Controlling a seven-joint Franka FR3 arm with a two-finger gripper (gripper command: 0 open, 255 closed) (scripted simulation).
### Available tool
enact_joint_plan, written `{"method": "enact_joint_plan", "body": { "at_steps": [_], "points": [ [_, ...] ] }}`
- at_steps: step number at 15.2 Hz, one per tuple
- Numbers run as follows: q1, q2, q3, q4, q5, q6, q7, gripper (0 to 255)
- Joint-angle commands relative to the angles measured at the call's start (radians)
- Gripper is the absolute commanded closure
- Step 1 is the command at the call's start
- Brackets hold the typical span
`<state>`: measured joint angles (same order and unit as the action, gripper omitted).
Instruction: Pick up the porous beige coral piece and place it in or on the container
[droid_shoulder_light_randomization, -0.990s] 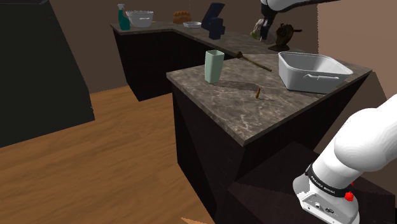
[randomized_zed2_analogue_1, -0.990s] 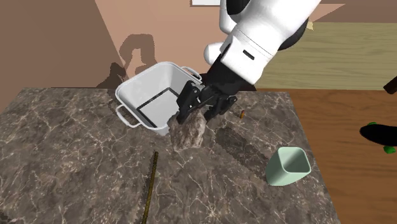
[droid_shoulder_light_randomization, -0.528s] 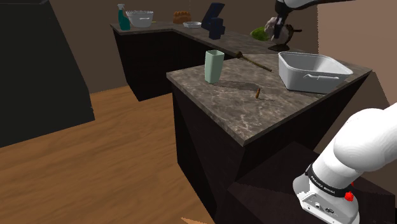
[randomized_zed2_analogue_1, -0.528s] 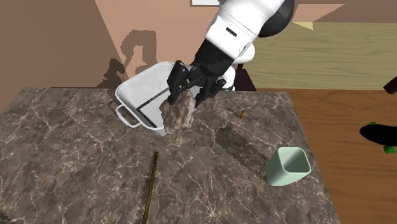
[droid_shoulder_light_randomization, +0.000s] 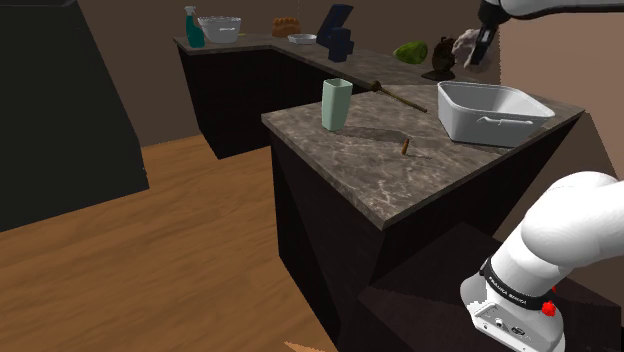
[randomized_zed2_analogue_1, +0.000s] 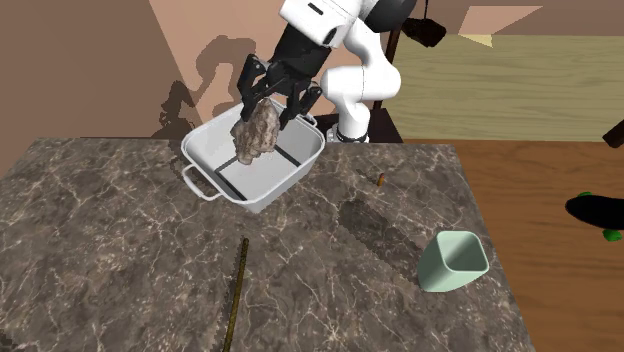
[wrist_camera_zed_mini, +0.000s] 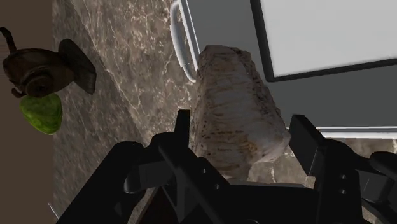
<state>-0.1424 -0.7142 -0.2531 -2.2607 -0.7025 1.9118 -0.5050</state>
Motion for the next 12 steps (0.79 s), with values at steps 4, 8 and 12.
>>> {"method": "enact_joint_plan", "body": {
  "at_steps": [4,8,12],
  "points": [
    [-0.045,-0.17,-0.057,-0.08,-0.036,-0.033,-0.109,255],
    [-0.052,-0.187,-0.069,-0.139,-0.055,0.006,-0.088,255],
    [-0.06,-0.2,-0.081,-0.197,-0.075,0.045,-0.066,255]
  ]
}}
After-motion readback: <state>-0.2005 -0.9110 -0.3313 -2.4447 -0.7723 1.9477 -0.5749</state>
